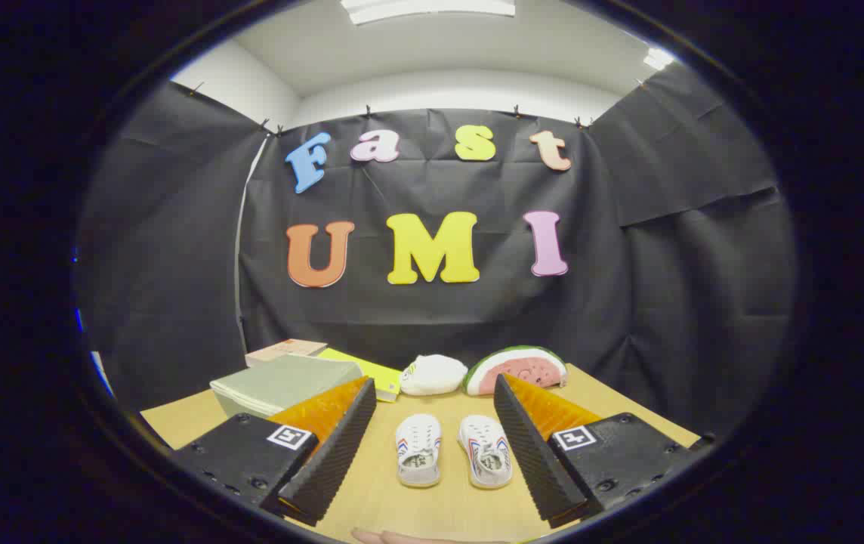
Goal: Open the storage box then place both shoes into the box .Put the left shoe in first, then the right shoe, with the right side of both shoes facing outward in a uniform manner.
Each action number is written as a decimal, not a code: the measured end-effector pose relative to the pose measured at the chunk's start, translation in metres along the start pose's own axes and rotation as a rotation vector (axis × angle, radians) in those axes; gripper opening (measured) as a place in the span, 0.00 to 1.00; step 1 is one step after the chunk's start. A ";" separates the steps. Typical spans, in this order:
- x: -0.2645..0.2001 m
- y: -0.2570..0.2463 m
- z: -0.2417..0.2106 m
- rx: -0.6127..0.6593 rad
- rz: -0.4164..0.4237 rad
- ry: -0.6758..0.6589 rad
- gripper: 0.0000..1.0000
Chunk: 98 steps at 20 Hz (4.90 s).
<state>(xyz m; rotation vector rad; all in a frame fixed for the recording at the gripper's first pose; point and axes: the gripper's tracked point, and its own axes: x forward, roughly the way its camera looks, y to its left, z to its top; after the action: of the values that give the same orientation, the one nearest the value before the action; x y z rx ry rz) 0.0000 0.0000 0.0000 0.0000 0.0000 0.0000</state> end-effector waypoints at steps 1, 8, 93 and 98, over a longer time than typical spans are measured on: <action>0.001 0.000 -0.002 0.003 0.000 0.006 1.00; 0.005 -0.005 -0.012 -0.009 -0.005 0.027 1.00; 0.168 0.406 0.094 0.559 0.902 0.711 0.54; 0.148 0.420 0.075 0.443 0.865 0.740 1.00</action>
<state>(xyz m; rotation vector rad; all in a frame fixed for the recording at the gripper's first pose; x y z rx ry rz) 0.1481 0.4195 0.0753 0.4431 0.7397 0.8649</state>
